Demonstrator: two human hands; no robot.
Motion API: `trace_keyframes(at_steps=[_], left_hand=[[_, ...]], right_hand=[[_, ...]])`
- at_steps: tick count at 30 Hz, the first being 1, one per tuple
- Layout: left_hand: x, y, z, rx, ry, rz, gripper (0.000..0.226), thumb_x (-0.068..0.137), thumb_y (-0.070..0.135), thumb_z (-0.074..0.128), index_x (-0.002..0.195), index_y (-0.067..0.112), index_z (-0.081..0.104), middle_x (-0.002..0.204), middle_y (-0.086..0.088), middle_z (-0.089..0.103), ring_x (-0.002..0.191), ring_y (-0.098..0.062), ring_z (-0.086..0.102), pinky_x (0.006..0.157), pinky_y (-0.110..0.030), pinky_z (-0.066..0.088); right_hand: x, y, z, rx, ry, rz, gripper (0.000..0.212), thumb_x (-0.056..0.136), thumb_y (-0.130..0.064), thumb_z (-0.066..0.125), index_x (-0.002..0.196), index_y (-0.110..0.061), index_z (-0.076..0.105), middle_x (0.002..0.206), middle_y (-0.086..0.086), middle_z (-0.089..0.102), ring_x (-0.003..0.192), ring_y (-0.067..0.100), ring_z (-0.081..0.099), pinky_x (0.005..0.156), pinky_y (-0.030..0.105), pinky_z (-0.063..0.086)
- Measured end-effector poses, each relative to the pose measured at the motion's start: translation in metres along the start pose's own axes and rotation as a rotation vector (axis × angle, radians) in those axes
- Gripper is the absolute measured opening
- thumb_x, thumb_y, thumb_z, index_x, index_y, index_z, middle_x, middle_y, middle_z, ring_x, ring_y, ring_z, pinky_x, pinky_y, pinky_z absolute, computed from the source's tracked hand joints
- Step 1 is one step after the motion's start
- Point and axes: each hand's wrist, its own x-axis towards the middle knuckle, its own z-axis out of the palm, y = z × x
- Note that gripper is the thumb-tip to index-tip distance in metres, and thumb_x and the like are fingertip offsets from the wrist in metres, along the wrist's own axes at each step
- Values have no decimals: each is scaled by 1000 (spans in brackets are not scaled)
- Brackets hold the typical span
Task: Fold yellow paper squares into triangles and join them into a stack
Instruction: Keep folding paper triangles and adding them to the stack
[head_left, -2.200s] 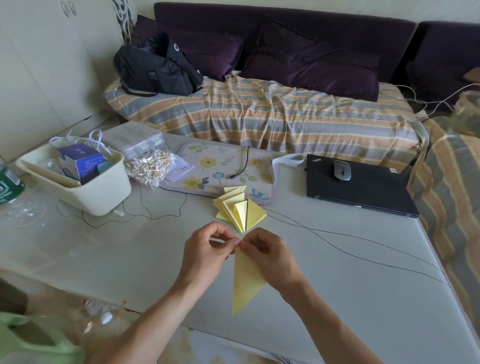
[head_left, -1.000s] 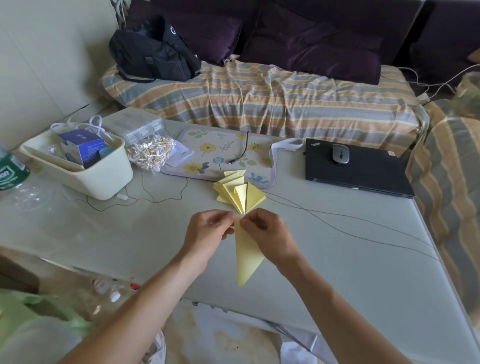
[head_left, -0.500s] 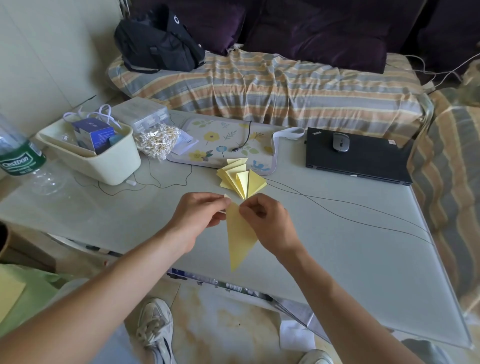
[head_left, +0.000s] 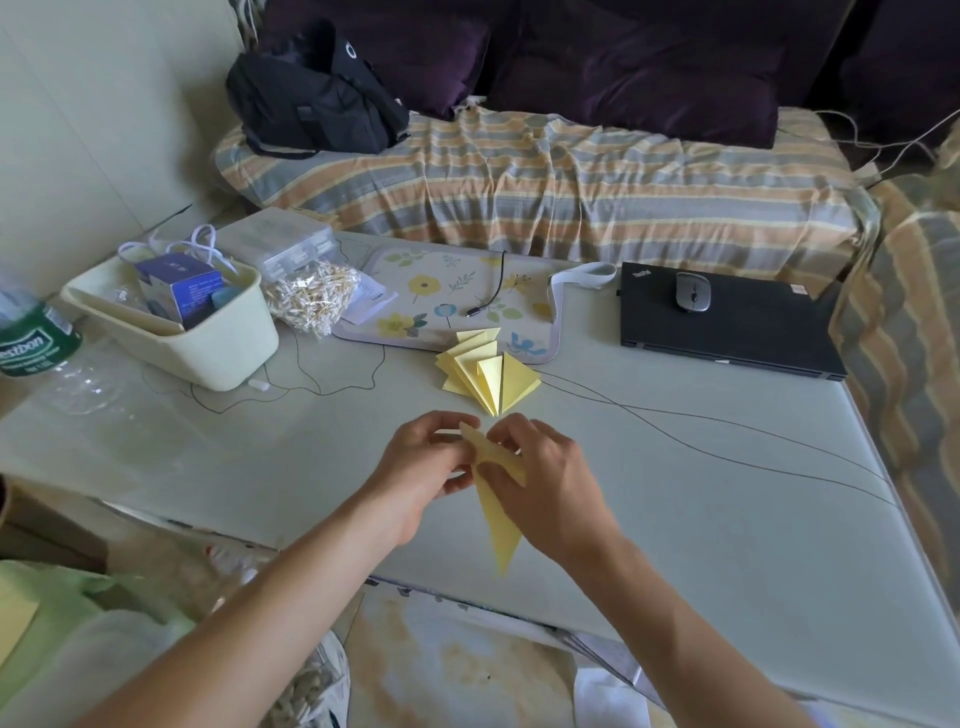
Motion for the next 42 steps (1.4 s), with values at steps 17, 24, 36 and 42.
trace_keyframes(at_steps=[17, 24, 36, 42], left_hand=[[10, -13, 4, 206, 94, 118, 12, 91, 31, 75, 96, 20, 74, 75, -7, 63, 64, -15, 59, 65, -29, 52], [7, -11, 11, 148, 6, 113, 15, 89, 27, 76, 96, 13, 73, 74, 0, 66, 66, -10, 63, 73, -22, 58], [5, -8, 12, 263, 112, 115, 20, 93, 22, 57, 86, 19, 75, 80, 1, 70, 74, -15, 60, 68, -29, 43], [5, -14, 16, 386, 38, 217, 24, 94, 41, 66, 84, 21, 75, 79, 7, 72, 79, -11, 66, 72, -27, 48]], right_hand=[[2, 6, -2, 165, 117, 108, 14, 94, -11, 63, 84, -18, 69, 72, -8, 69, 68, 12, 64, 64, 29, 52], [5, 7, -5, 176, 105, 129, 13, 94, -9, 64, 89, -18, 72, 78, -8, 72, 74, 9, 64, 64, 17, 48], [4, 3, -8, 203, 109, 181, 11, 92, -10, 63, 85, -16, 69, 76, -11, 69, 78, 3, 61, 62, 7, 42], [8, 2, -10, 274, 129, 165, 12, 89, -32, 74, 88, -22, 67, 82, -13, 70, 80, 5, 66, 68, 13, 49]])
